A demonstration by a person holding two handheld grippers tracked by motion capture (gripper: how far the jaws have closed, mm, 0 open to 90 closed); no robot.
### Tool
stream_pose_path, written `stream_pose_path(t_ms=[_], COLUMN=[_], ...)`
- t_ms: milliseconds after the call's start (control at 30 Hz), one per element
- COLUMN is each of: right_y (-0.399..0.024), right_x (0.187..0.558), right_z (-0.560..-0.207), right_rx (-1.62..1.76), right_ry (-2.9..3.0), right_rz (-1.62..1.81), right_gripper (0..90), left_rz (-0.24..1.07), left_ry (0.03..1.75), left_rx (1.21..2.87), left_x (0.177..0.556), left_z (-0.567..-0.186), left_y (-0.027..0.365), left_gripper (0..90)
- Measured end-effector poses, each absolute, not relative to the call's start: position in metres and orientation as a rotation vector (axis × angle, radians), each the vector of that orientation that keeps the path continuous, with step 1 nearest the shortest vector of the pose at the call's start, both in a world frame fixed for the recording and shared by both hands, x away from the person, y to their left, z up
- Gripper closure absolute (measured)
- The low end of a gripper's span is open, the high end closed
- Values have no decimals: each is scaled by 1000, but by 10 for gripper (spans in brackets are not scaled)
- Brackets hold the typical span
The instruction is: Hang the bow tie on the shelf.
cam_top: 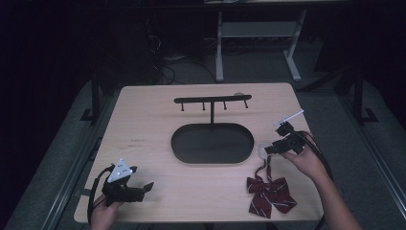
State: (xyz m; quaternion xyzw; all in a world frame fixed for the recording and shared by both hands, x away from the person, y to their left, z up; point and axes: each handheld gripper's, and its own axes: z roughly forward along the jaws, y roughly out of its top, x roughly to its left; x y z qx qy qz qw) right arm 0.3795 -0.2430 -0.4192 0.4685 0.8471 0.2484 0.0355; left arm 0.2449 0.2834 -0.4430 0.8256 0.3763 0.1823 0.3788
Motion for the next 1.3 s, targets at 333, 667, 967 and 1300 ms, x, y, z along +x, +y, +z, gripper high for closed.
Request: stream_pose_path(t_ms=[333, 667, 967, 1300], right_y=[-241, -234, -230, -228], right_x=[389, 392, 393, 391], right_z=[-431, -438, -443, -444], right_rx=[1492, 1514, 1486, 1452], right_ry=[2586, 2596, 2610, 2609], right_rz=[687, 605, 544, 500], right_gripper=[586, 673, 750, 855], left_rz=[465, 466, 467, 464], left_ry=[963, 961, 960, 961], left_rx=[2107, 2107, 2107, 2107], left_x=[245, 245, 245, 245], left_z=[-443, -443, -443, -442], left_y=[283, 283, 283, 283], left_gripper=[135, 135, 135, 135])
